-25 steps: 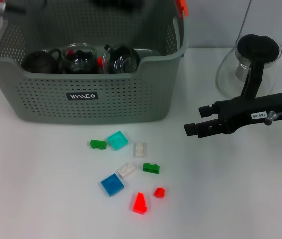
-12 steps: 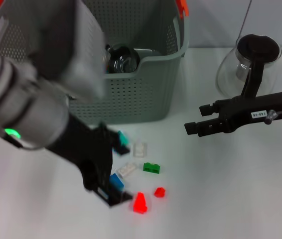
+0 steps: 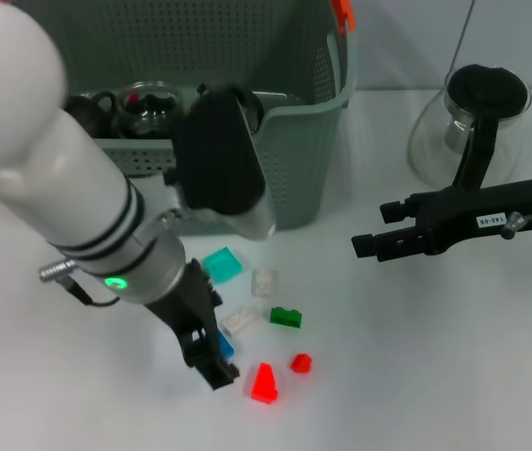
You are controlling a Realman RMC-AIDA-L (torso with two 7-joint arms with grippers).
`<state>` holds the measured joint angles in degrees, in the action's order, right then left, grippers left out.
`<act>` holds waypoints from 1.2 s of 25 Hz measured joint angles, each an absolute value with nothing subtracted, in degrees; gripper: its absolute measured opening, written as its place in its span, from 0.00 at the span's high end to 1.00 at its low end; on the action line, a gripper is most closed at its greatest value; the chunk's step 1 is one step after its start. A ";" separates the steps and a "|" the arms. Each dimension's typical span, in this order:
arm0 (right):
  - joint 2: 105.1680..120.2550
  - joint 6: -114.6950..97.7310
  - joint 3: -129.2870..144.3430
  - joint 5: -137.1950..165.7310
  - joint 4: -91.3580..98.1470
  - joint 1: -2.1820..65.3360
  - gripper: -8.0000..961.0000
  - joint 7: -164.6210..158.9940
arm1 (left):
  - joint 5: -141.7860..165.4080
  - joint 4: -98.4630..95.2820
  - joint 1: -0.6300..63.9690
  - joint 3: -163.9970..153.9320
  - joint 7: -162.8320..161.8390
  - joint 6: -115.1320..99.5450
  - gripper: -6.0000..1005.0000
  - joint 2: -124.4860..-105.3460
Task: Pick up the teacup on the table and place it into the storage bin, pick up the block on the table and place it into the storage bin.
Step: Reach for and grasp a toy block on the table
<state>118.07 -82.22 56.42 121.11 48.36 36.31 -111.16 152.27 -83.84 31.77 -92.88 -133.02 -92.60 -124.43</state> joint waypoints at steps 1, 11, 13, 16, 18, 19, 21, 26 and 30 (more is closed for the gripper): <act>118.09 -82.22 56.42 121.11 48.36 36.26 0.03 -111.13 | 152.69 -82.83 32.03 -93.55 -133.41 -92.08 0.09 -124.44; 118.34 -82.25 56.42 121.11 48.23 36.22 0.03 -111.00 | 157.36 -76.19 33.22 -97.99 -140.63 -85.90 0.12 -124.50; 118.33 -82.26 56.42 121.11 48.23 36.30 0.03 -111.00 | 157.40 -75.24 33.67 -98.46 -142.33 -85.69 0.13 -124.54; 118.32 -82.26 56.42 121.11 48.23 36.46 0.03 -111.00 | 157.42 -74.00 34.36 -99.35 -144.14 -85.66 0.13 -124.54; 118.28 -82.27 56.42 121.11 48.23 36.48 0.04 -111.00 | 157.43 -73.68 34.54 -100.05 -145.06 -85.49 0.14 -124.54; 118.25 -82.27 56.42 121.11 48.23 36.48 0.03 -111.00 | 157.43 -73.60 34.56 -100.35 -145.45 -85.30 0.14 -124.54; 118.23 -82.27 56.42 121.11 48.23 36.48 0.03 -110.97 | 157.44 -73.33 34.58 -100.63 -145.91 -84.77 0.15 -124.55; 118.14 -82.21 56.42 121.11 48.25 36.35 0.03 -110.84 | 157.47 -72.52 34.78 -101.34 -146.78 -83.16 0.16 -124.63; 118.11 -82.20 56.42 121.11 48.25 36.32 0.03 -110.83 | 157.50 -71.86 35.16 -101.48 -146.82 -82.79 0.18 -124.63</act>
